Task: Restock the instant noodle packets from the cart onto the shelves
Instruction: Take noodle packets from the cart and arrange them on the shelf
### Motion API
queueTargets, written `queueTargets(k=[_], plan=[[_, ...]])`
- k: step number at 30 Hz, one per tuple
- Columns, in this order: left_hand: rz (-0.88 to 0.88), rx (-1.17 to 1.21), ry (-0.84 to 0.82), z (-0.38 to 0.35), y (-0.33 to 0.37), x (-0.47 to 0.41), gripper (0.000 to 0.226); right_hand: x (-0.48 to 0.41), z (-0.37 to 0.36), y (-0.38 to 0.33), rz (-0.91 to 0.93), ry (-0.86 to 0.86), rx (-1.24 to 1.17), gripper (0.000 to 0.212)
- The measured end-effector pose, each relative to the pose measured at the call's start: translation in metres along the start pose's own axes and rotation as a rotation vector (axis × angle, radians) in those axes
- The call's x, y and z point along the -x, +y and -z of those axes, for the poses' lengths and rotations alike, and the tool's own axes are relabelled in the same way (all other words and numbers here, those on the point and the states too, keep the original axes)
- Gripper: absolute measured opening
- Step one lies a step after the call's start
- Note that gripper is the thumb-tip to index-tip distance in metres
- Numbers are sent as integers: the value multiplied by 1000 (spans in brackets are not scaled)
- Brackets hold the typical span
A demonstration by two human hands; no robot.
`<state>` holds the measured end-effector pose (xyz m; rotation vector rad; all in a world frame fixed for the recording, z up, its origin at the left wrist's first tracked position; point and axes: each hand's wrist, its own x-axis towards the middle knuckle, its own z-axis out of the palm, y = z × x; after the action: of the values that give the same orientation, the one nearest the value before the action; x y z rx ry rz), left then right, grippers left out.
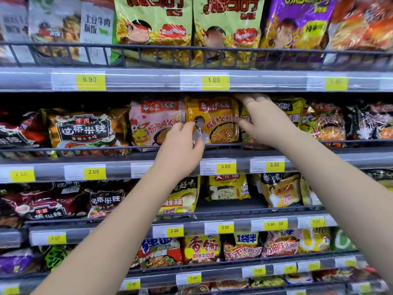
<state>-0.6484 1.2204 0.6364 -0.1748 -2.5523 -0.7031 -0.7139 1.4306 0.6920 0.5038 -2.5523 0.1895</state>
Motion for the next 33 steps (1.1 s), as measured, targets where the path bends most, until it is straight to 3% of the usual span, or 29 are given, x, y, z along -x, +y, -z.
queueTargets(k=[4,14,26,33], plan=[[29,-85,-98,-8,6,-1,49,-9,1,2,47,-42,46,69],[100,-169,-71,-18,5,-12,23,-39,-1,-3,141,-134,196,65],[103,-139,-40,-18,3,-14,24,-40,-13,13,169,-43,104,65],[25,-64,9,-11,6,-1,42,-13,0,28,154,48,123,63]])
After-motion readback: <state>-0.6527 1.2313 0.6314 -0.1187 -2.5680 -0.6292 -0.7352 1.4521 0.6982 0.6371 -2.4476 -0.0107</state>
